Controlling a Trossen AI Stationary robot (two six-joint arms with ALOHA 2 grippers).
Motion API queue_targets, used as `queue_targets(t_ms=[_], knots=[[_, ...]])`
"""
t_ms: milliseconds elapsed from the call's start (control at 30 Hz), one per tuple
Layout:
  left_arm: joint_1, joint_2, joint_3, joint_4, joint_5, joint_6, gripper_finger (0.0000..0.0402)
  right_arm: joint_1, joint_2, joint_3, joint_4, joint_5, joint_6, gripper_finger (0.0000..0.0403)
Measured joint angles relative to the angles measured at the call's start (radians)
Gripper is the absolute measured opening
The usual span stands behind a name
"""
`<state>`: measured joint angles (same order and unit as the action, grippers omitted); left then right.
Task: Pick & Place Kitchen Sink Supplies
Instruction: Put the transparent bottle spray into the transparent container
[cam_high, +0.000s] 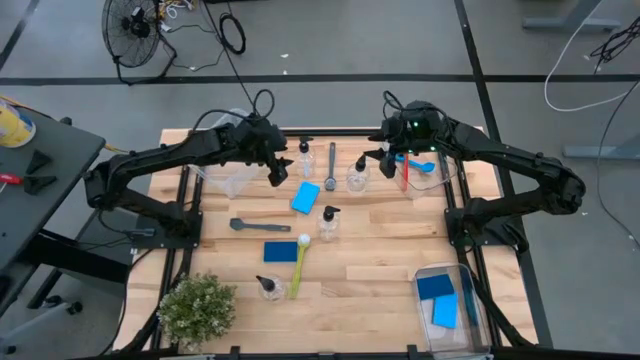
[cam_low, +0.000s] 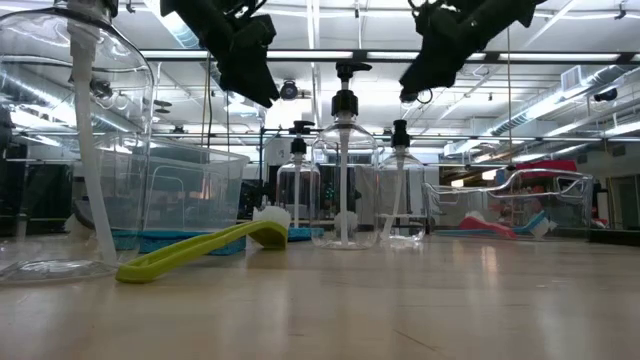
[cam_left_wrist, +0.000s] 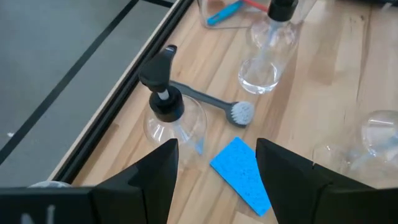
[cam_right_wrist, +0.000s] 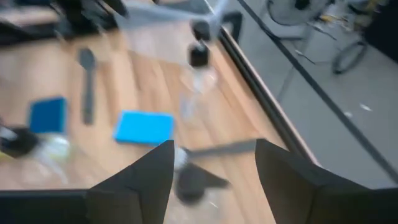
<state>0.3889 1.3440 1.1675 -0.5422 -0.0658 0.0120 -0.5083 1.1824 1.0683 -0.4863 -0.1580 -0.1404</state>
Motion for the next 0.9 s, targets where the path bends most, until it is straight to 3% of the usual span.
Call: queue_targets(t_ms=[167,433,900], knots=[[0.000,-0.001,0.000,0.011,0.000,0.000,0.0223,0.000,0.000,0.000,-0.025,0.017,-0.143,0.0226],[0.001,-0.001,0.000,0.011,0.000,0.000,0.0222,0.000,0.012,0.036,-0.082,-0.008,-0.189,0.0226],[0.025,-0.001,0.000,0.057,-0.041,-0.065,0.0224,-0.001,0.163,0.211,-0.124,0.029,-0.265,0.0226]])
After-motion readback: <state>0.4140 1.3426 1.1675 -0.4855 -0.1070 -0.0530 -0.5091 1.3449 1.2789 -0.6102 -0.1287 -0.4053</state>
